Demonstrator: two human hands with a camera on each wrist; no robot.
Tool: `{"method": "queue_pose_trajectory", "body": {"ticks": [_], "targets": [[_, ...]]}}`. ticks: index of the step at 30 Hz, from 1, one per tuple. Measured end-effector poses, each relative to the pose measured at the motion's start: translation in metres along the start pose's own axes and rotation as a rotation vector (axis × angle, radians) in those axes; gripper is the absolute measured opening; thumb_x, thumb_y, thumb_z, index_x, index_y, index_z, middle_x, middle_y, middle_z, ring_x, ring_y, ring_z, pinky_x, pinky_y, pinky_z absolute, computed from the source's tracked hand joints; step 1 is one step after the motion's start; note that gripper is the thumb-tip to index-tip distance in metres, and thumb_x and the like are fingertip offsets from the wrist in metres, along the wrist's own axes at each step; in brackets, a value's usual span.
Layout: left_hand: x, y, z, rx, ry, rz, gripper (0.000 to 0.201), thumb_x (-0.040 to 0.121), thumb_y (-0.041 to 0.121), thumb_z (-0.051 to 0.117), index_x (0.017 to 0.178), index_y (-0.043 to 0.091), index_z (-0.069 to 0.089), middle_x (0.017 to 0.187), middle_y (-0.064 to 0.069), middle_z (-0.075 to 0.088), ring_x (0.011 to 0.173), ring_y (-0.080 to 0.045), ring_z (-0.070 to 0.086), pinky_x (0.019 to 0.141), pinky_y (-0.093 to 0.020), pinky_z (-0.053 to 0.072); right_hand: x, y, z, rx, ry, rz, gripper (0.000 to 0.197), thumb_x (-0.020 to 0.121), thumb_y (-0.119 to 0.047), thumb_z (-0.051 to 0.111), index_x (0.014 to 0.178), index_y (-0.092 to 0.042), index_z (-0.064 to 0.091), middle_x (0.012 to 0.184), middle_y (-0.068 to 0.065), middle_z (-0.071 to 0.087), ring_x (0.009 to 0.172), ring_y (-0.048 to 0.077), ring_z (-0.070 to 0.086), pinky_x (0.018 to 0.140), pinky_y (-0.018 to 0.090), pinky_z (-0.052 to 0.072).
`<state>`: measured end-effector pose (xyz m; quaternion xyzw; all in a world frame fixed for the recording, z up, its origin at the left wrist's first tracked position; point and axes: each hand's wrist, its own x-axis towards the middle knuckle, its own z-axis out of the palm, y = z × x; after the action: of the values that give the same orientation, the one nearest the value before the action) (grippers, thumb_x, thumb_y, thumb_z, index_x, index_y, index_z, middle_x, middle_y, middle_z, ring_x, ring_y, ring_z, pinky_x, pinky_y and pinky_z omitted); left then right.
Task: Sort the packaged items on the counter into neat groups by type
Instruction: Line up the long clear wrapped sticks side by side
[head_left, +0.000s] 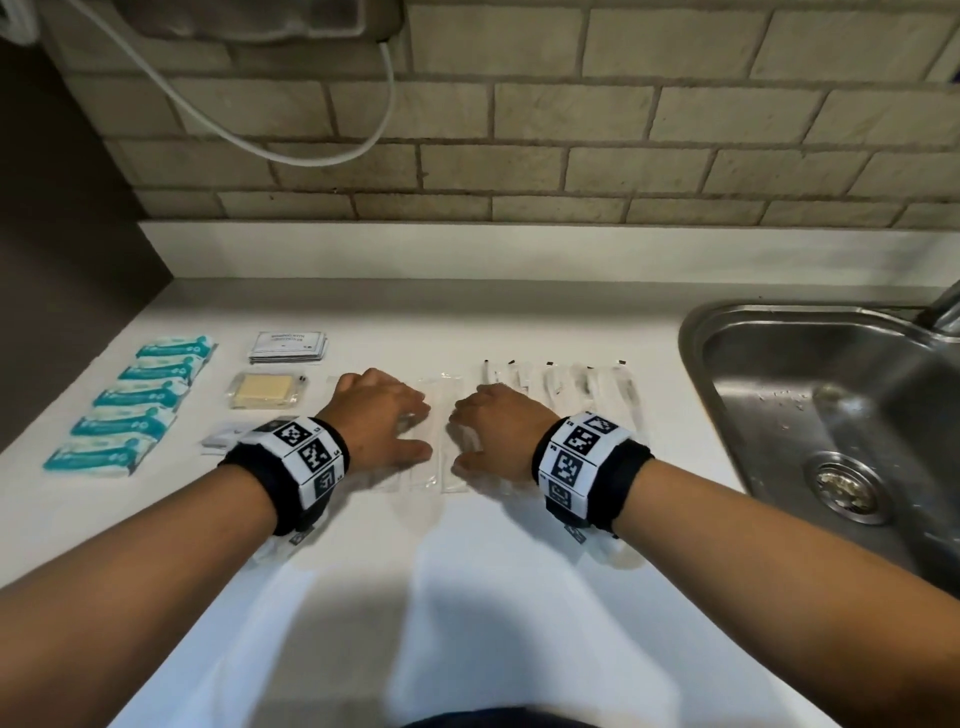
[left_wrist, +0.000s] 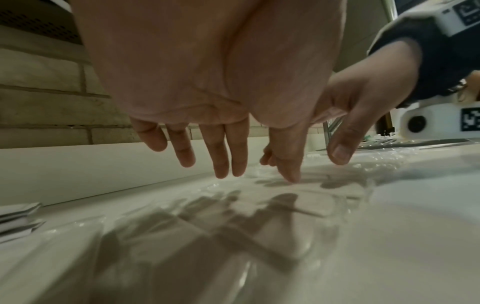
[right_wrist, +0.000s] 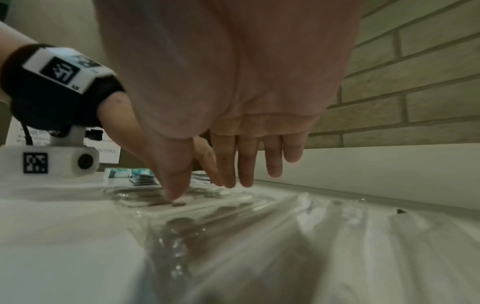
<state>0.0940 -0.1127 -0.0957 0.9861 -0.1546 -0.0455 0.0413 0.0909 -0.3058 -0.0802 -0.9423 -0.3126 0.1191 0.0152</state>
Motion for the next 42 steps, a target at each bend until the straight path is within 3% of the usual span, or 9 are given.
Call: {"method": "queue_pose_trajectory", "body": {"ticks": [4, 7, 12, 17, 32, 34, 36, 39, 42], "targets": [[-0.003, -0.008, 0.004, 0.037, -0.108, 0.052, 0.06, 0.079, 0.069, 0.056, 0.127, 0.033, 0.057, 0.146, 0.018, 0.045, 0.139, -0.02, 0.023, 0.107, -0.04, 0.014, 0.009, -0.01, 0.006, -0.106, -0.046, 0.026, 0.036, 0.087, -0.046, 0.055, 0.107, -0.019, 0.067, 0.132, 0.003, 0.058, 0.133, 0.028, 0.041, 0.116, 0.043, 0.027], [-0.003, -0.008, 0.008, 0.027, -0.095, 0.083, 0.058, 0.08, 0.067, 0.057, 0.123, 0.029, 0.06, 0.14, 0.019, 0.05, 0.139, -0.021, 0.022, 0.102, -0.036, 0.009, 0.01, -0.009, 0.009, -0.11, -0.047, 0.048, 0.034, 0.086, -0.045, 0.054, 0.107, -0.021, 0.067, 0.13, 0.001, 0.058, 0.134, 0.027, 0.039, 0.117, 0.041, 0.023], [-0.003, -0.014, 0.012, 0.001, -0.081, 0.105, 0.058, 0.078, 0.069, 0.056, 0.118, 0.028, 0.063, 0.135, 0.019, 0.055, 0.136, -0.02, 0.026, 0.097, -0.034, 0.009, 0.014, -0.008, 0.011, -0.053, -0.059, 0.067, 0.028, 0.083, -0.048, 0.055, 0.094, -0.027, 0.069, 0.122, -0.002, 0.061, 0.131, 0.024, 0.041, 0.116, 0.04, 0.024], [-0.002, -0.015, 0.012, 0.011, -0.1, 0.107, 0.059, 0.078, 0.068, 0.058, 0.122, 0.029, 0.062, 0.143, 0.018, 0.049, 0.136, -0.02, 0.027, 0.101, -0.037, 0.011, 0.016, -0.006, 0.012, -0.022, -0.075, 0.087, 0.024, 0.082, -0.048, 0.058, 0.093, -0.031, 0.069, 0.134, -0.004, 0.056, 0.137, 0.025, 0.035, 0.118, 0.04, 0.016], [-0.003, -0.014, 0.012, -0.005, -0.104, 0.092, 0.058, 0.075, 0.069, 0.059, 0.114, 0.026, 0.064, 0.129, 0.014, 0.06, 0.132, -0.019, 0.032, 0.096, -0.037, 0.01, 0.017, -0.005, 0.014, -0.012, -0.021, 0.066, 0.017, 0.079, -0.05, 0.061, 0.084, -0.034, 0.067, 0.101, -0.013, 0.061, 0.108, 0.016, 0.048, 0.109, 0.036, 0.027], [-0.004, -0.016, 0.008, -0.052, -0.089, 0.074, 0.061, 0.075, 0.07, 0.059, 0.12, 0.028, 0.062, 0.131, 0.013, 0.059, 0.131, -0.018, 0.033, 0.097, -0.036, 0.012, 0.016, -0.005, 0.012, -0.025, -0.009, 0.057, 0.021, 0.079, -0.051, 0.06, 0.088, -0.034, 0.067, 0.106, -0.012, 0.061, 0.112, 0.018, 0.048, 0.11, 0.036, 0.026], [-0.006, -0.021, 0.003, -0.094, -0.054, 0.035, 0.066, 0.076, 0.071, 0.057, 0.13, 0.033, 0.056, 0.137, 0.012, 0.055, 0.13, -0.018, 0.034, 0.099, -0.036, 0.017, 0.019, -0.006, 0.009, -0.064, -0.019, 0.045, 0.031, 0.08, -0.052, 0.059, 0.102, -0.032, 0.068, 0.117, -0.008, 0.062, 0.118, 0.02, 0.048, 0.111, 0.038, 0.025], [-0.009, -0.036, -0.009, -0.083, -0.026, -0.014, 0.062, 0.08, 0.067, 0.057, 0.133, 0.036, 0.053, 0.137, 0.012, 0.055, 0.125, -0.017, 0.036, 0.097, -0.037, 0.023, 0.025, -0.012, 0.004, -0.087, 0.0, 0.04, 0.044, 0.082, -0.049, 0.059, 0.119, -0.025, 0.063, 0.125, -0.004, 0.062, 0.12, 0.021, 0.05, 0.111, 0.037, 0.026], [-0.015, -0.049, -0.018, -0.039, -0.066, -0.018, 0.064, 0.081, 0.065, 0.059, 0.136, 0.034, 0.051, 0.14, 0.013, 0.052, 0.128, -0.017, 0.035, 0.099, -0.038, 0.021, 0.031, -0.02, 0.003, -0.067, 0.019, 0.021, 0.036, 0.084, -0.048, 0.057, 0.114, -0.029, 0.064, 0.12, -0.006, 0.063, 0.119, 0.018, 0.051, 0.112, 0.037, 0.026]]}}
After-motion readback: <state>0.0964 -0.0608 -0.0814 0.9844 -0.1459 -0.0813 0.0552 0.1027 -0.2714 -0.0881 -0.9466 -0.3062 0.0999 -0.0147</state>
